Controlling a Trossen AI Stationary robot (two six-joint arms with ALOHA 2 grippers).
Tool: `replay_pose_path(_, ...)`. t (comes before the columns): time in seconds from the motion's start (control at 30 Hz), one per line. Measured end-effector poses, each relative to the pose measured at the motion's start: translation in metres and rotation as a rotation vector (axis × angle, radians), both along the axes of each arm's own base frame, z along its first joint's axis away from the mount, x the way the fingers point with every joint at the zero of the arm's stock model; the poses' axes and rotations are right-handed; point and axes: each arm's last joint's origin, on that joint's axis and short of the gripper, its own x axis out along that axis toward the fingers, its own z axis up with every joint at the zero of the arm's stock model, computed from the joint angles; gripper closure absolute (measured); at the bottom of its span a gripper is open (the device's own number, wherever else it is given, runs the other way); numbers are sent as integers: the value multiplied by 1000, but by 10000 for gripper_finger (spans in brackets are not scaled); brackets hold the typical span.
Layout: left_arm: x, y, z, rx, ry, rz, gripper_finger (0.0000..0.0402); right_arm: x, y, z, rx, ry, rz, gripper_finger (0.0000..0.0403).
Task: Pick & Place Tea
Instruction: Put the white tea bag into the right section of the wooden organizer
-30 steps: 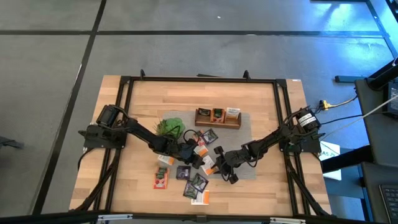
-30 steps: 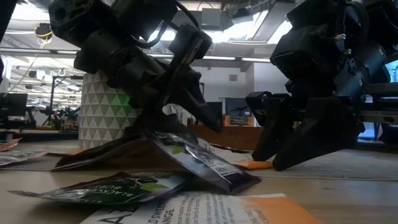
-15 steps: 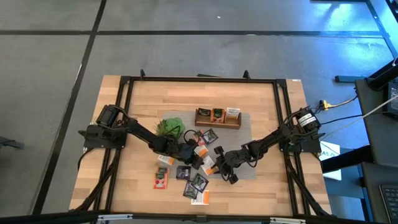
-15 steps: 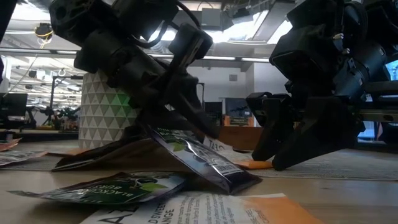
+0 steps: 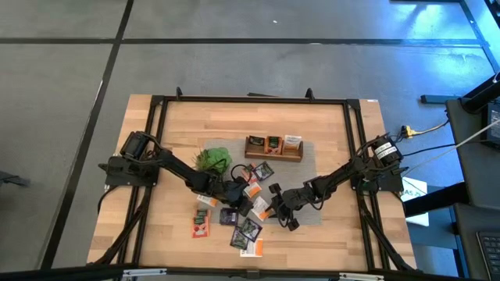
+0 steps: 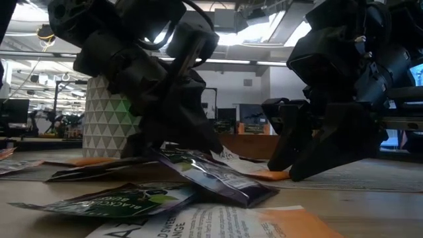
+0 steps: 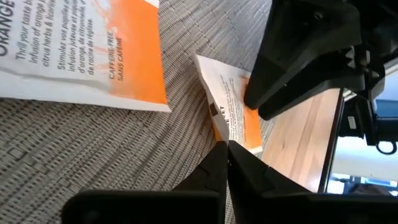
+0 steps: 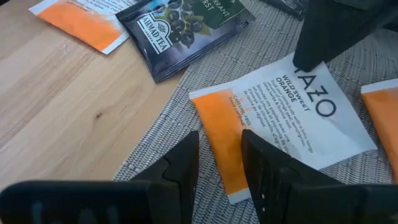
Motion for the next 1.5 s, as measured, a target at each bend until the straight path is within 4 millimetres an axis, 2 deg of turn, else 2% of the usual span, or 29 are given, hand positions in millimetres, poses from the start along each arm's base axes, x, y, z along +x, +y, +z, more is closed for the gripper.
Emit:
replay_pose_path(0.17, -1, 2, 5, 59, -24, -22, 399, 2, 1, 6, 33, -37, -12, 281)
replay_pose_path(0.3, 0, 2, 11, 70, -54, -23, 399, -1, 0, 20, 54, -45, -11, 281)
replay_pose_path(0.57, 4, 0, 18, 65, -140, -78, 399, -15, -6, 90, 185, -147, -70, 281)
replay_pose_path(0.77, 18, -5, 38, 175, -281, -206, 399, -24, -10, 116, 194, -220, -55, 281)
replay_pose_path(1.03, 34, -13, 60, 281, -350, -340, 399, -26, -11, 116, 241, -180, -100, 281)
replay_pose_path(1.17, 36, -13, 62, 313, -295, -363, 399, -27, -11, 114, 279, -131, -130, 281)
replay_pose_path(1.37, 38, -14, 65, 330, -302, -374, 399, -31, -12, 107, 330, -13, -183, 281)
replay_pose_path(1.5, 38, -14, 65, 336, -303, -378, 399, -31, -12, 107, 368, 5, -211, 281)
